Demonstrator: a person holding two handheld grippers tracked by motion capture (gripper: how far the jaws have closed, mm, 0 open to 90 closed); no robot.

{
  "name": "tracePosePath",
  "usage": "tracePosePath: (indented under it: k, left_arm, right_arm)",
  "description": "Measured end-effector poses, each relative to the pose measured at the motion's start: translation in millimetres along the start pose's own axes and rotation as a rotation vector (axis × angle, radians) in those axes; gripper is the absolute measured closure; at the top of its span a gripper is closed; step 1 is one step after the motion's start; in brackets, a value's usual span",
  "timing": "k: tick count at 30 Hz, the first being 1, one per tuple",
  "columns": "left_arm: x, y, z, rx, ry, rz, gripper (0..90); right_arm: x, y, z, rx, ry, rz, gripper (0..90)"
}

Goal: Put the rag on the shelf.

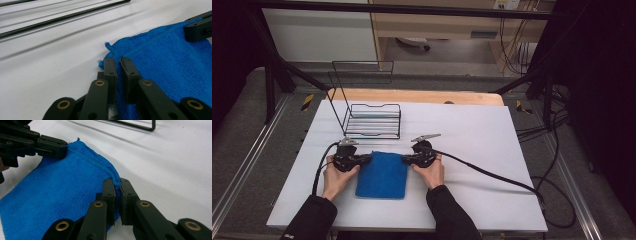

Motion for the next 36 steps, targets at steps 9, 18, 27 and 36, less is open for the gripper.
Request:
tracePosePath:
  k: [9, 18, 27, 36]
  left_arm:
    - [-27.8, 5.0, -5.8, 0.01, 0.114, 0.012, 84.3]
    - [-47.5, 14.9, -11.1, 0.037, 0.186, 0.014, 84.4]
    - [-59.6, 23.0, -17.6, 0.063, 0.229, 0.0, 84.4]
    - [-75.7, 24.6, -25.2, 0.068, 0.297, -0.017, 84.5]
  right_arm:
    - [-17.1, -11.4, -6.6, -0.019, 0.067, -0.035, 85.1]
    - [-37.8, -24.9, -9.8, -0.063, 0.132, -0.061, 85.2]
    - [-54.3, -33.5, -14.4, -0.114, 0.177, -0.06, 85.3]
    - [-65.6, -45.1, -23.7, -0.162, 0.231, -0.059, 85.5]
Point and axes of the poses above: each handheld gripper's, and its own axes: x roughly forward along the jaws, z roughly out of its underside, y roughly to its right, the point moved 4 cm from there along x, roughly forward along the jaws, and after that the axes turned 6 degrees about x, right-handed, at the moved point
